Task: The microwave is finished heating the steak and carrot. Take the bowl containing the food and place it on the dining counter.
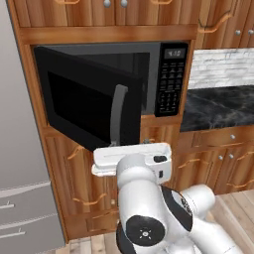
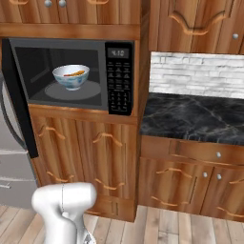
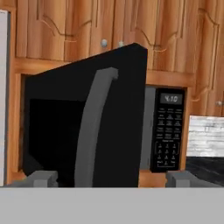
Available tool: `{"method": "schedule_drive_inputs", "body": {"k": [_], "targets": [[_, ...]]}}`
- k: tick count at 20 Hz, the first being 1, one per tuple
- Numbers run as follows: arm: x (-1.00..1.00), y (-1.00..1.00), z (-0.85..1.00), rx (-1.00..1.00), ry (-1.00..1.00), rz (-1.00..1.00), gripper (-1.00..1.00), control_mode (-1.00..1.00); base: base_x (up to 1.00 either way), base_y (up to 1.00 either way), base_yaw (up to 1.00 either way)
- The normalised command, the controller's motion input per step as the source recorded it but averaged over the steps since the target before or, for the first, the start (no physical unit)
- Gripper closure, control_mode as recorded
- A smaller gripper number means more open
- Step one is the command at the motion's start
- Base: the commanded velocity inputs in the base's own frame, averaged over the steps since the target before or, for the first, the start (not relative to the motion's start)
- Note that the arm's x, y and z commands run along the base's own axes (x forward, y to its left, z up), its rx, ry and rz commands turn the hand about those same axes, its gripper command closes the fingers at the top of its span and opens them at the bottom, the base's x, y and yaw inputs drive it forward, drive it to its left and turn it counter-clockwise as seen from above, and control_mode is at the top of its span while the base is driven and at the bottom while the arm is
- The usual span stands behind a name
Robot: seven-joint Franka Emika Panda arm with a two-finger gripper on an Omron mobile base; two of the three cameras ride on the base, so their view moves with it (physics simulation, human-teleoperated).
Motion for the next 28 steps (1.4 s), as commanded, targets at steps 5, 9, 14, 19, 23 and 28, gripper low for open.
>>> {"method": "schedule_drive_inputs", "body": {"k": [5,9,14,19,23,28], "targets": [[-0.19,-1.00,0.17,0.30,0.00,0.32,-1.00,-1.00,0.00,0.00,0.00],[0.07,-1.00,-0.03,0.33,0.08,0.27,-1.00,-1.00,0.00,0.00,0.00],[0.09,-1.00,-0.14,0.39,0.19,0.24,-1.00,-1.00,0.00,0.00,0.00],[0.12,-1.00,-0.48,0.43,0.38,0.26,-1.00,-1.00,0.00,0.00,0.00],[0.51,-0.75,-0.49,0.48,0.43,0.28,-1.00,-1.00,0.00,0.00,0.00],[1.00,0.07,-0.38,0.36,0.24,0.15,-1.00,-1.00,0.00,0.00,0.00]]}}
